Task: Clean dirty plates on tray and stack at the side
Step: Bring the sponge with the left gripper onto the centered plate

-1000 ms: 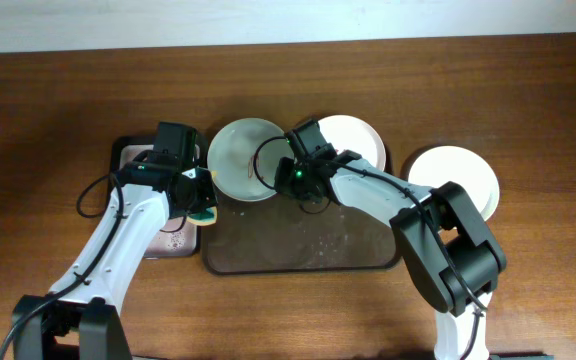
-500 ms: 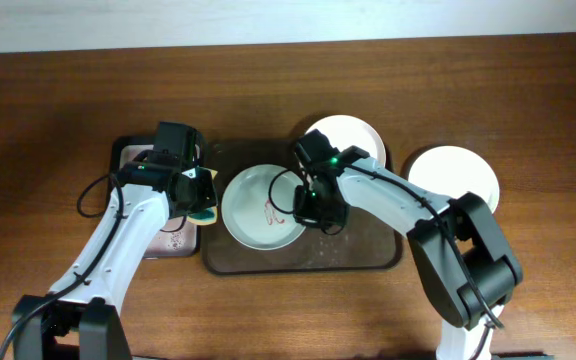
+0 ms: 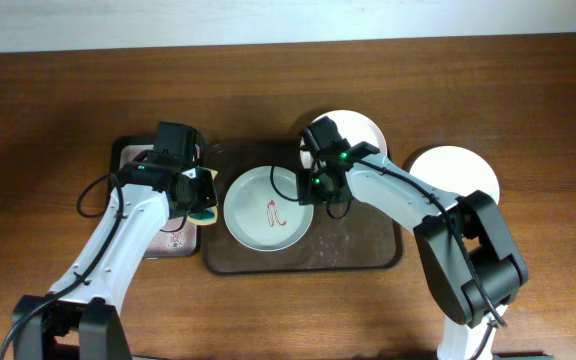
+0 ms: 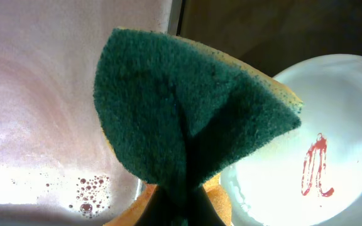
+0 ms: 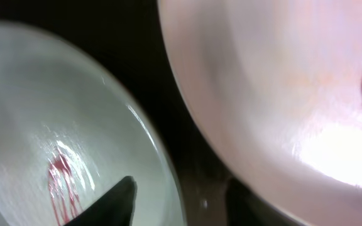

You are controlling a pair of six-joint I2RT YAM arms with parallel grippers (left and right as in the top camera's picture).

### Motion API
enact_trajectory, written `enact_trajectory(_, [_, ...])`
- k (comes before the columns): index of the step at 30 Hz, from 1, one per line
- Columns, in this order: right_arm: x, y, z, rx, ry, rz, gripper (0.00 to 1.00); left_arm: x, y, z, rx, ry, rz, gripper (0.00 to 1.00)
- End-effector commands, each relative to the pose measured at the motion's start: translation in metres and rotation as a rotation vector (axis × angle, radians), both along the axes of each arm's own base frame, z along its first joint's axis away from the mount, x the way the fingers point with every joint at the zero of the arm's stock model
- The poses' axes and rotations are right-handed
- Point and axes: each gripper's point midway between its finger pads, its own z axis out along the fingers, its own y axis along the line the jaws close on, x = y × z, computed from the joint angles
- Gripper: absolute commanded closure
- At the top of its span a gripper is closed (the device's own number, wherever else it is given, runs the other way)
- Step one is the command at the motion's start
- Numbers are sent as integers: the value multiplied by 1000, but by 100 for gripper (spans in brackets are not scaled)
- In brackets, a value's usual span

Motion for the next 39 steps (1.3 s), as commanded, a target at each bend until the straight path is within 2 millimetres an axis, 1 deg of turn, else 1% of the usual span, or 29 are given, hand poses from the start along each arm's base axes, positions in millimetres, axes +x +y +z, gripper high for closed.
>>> enact_trajectory(1, [-5,12,12,64,-2,50,71,1,-1,8,-17,-22,5,100])
enact_trajectory(2, [-10,15,12,85,24,60,75,1,-1,8,-17,-22,5,100])
enact_trajectory(3, [-14,14,11,81,41,61,78,1,-1,8,-17,-23,5,100])
enact_trajectory(6, [-26,6,6,52,96,57,91,1,-1,8,-17,-21,5,100])
enact_trajectory(7, [-31,3,5,39,118,55,94,1,-1,8,-17,-21,5,100])
enact_trajectory(9, [-42,-2,2,15,163,53,96,1,-1,8,-18,-21,4,100])
enact_trajectory(13, [-67,-15,-2,-36,274,43,96,0,-5,8,-39,-17,-3,100])
enact_trajectory(14, [-74,-17,-2,-37,307,30,96,0,-7,8,-48,-16,-6,100])
enact_trajectory(16, [-79,-13,0,-14,333,36,96,0,-7,8,-48,-16,-6,100])
enact_trajectory(17, [-79,-13,0,-10,334,37,94,0,-7,8,-48,-16,-5,100])
enact_trajectory(18, [-79,-13,0,-10,332,37,82,0,-7,8,-48,-15,-5,100])
enact_trajectory(19, [-76,-12,0,-8,318,36,68,-1,-7,8,-49,-14,-6,100])
enact_trajectory(20, [-73,-12,0,-6,306,36,64,-1,-8,8,-51,-14,-7,100])
enact_trajectory(21, [-65,-11,0,-4,276,33,63,-1,-8,8,-51,-14,-8,100])
enact_trajectory(22, [-55,-11,0,-6,236,26,63,-1,-8,8,-51,-15,-8,100])
enact_trajectory(24, [-42,-14,0,-10,186,12,63,-1,-9,8,-59,-13,-10,100])
enact_trajectory(25, [-36,-14,1,-5,163,5,64,-1,-11,8,-70,-11,-14,100])
enact_trajectory(26, [-30,-14,1,3,143,1,74,-2,-15,8,-90,-8,-20,100])
enact_trajectory(28, [-30,-13,2,4,142,1,89,-3,-19,9,-115,-3,-29,100])
enact_trajectory(29, [-32,-14,1,0,149,2,94,-3,-21,9,-125,-1,-32,100])
enact_trajectory(30, [-36,-14,0,-7,163,6,96,-4,-23,8,-134,2,-37,100])
enact_trajectory(32, [-42,-15,-1,-17,186,3,96,-6,-28,8,-141,6,-50,100])
enact_trajectory(34, [-49,-14,-1,-17,231,-78,96,-8,-35,7,-140,9,-71,100])
enact_trajectory(36, [-52,-9,-1,-9,251,-119,96,-10,-43,7,-141,8,-96,100])
enact_trajectory(39, [-56,-3,-1,-12,247,-100,96,-11,-57,6,-143,4,-132,100])
